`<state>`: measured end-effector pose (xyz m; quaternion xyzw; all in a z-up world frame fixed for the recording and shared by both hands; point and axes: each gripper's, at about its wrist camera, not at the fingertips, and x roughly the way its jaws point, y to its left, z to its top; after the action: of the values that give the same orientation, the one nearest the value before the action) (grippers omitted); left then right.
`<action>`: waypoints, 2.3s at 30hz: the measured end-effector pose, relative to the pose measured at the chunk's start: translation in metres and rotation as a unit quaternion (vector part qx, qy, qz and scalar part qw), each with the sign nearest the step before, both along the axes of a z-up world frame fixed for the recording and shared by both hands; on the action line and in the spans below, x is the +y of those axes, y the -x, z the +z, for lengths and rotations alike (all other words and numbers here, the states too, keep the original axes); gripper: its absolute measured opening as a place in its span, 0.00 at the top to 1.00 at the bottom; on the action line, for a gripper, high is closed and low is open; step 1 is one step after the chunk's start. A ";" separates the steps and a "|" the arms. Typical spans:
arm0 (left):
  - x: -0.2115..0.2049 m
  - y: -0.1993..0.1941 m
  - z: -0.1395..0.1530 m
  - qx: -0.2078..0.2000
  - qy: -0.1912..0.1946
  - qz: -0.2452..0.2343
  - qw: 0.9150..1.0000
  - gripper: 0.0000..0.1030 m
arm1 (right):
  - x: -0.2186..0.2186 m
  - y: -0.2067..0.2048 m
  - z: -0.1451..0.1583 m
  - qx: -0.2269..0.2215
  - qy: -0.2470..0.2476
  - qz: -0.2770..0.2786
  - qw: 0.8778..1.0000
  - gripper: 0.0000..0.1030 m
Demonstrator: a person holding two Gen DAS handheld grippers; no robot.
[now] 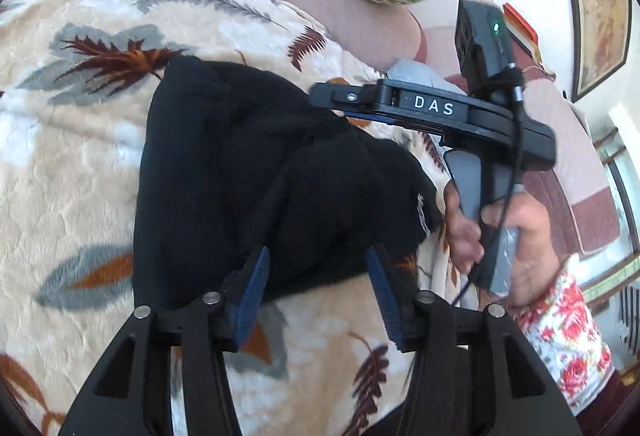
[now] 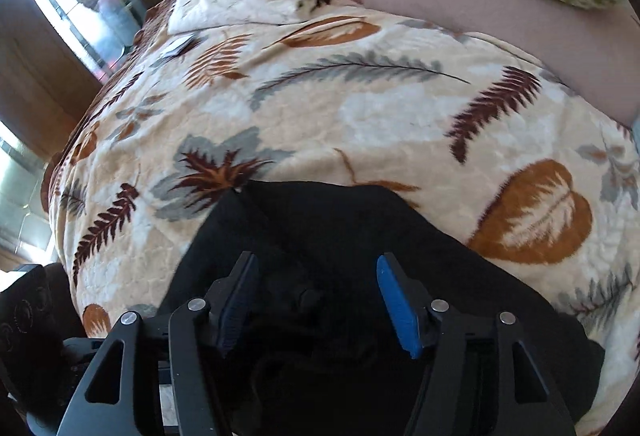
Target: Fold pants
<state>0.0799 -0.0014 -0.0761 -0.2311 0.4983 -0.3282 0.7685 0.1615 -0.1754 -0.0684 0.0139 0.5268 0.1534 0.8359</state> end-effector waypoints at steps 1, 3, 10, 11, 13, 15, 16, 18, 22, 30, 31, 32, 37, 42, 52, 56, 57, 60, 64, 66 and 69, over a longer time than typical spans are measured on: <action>0.004 0.005 0.002 0.000 0.001 0.001 1.000 0.48 | -0.011 0.006 0.002 -0.008 0.009 -0.020 1.000 0.35; 0.016 0.012 0.005 -0.003 -0.007 0.013 1.000 0.44 | -0.028 0.016 0.009 -0.026 0.017 -0.048 0.998 0.35; 0.060 0.047 0.006 -0.005 -0.035 0.083 0.996 0.42 | -0.008 0.067 0.048 -0.094 -0.038 -0.044 0.994 0.35; 0.068 0.055 0.008 -0.003 -0.037 0.089 0.995 0.42 | 0.002 0.073 0.048 -0.095 -0.052 -0.035 0.994 0.35; 0.077 0.055 0.002 0.006 -0.040 0.100 0.994 0.42 | 0.017 0.081 0.041 -0.088 -0.076 -0.022 0.993 0.35; 0.085 0.059 0.000 0.010 -0.043 0.107 0.993 0.42 | 0.030 0.084 0.024 -0.073 -0.072 -0.021 0.995 0.35; 0.088 0.063 0.000 0.009 -0.046 0.108 0.993 0.42 | 0.032 0.084 0.014 -0.065 -0.064 -0.025 0.995 0.35; 0.092 0.067 0.002 0.006 -0.052 0.107 0.993 0.42 | 0.032 0.079 -0.010 -0.046 -0.046 -0.043 0.997 0.35; 0.092 0.074 0.007 -0.004 -0.065 0.103 0.993 0.41 | 0.027 0.071 -0.038 -0.028 -0.030 -0.068 0.997 0.35; 0.090 0.072 -0.001 0.006 -0.083 0.111 0.990 0.37 | 0.035 0.073 -0.004 -0.068 -0.050 -0.082 0.993 0.30; 0.087 0.068 -0.002 0.007 -0.081 0.107 0.991 0.37 | 0.039 0.070 0.000 -0.073 -0.050 -0.079 0.993 0.30; 0.084 0.063 -0.001 0.001 -0.080 0.104 0.991 0.37 | 0.045 0.063 0.004 -0.076 -0.045 -0.075 0.993 0.30; 0.070 0.029 -0.008 -0.019 -0.125 0.119 0.985 0.37 | 0.075 0.015 0.005 -0.052 0.010 -0.054 0.997 0.30; 0.052 0.019 -0.022 -0.029 -0.167 0.103 0.980 0.37 | 0.099 -0.029 -0.027 0.011 0.087 -0.031 0.996 0.30; 0.045 0.033 -0.023 -0.076 -0.203 0.069 0.974 0.33 | 0.074 -0.041 -0.030 -0.033 0.105 -0.095 0.989 0.06; 0.053 0.033 -0.014 -0.048 -0.183 0.061 0.980 0.33 | 0.038 0.013 0.011 -0.095 -0.003 -0.135 0.986 0.06; 0.055 0.034 -0.010 -0.045 -0.179 0.059 0.981 0.33 | 0.027 0.032 0.017 -0.107 -0.026 -0.142 0.984 0.06; 0.057 0.035 0.010 -0.065 -0.178 0.053 0.980 0.33 | -0.008 0.086 0.023 -0.129 -0.074 -0.175 0.973 0.06; 0.040 0.035 0.042 -0.106 -0.180 0.026 0.978 0.33 | -0.070 0.154 0.010 -0.134 -0.123 -0.258 0.949 0.06; 0.023 0.028 0.055 -0.123 -0.178 0.004 0.976 0.33 | -0.099 0.182 0.003 -0.138 -0.142 -0.300 0.933 0.06; -0.010 0.017 0.070 -0.136 -0.185 -0.036 0.973 0.33 | -0.129 0.204 -0.007 -0.142 -0.170 -0.339 0.914 0.06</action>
<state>0.0631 -0.0115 -0.0057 -0.0201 0.4489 -0.2862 0.8463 -0.0428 -0.3048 -0.0750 0.3117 0.3325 -0.0512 0.8886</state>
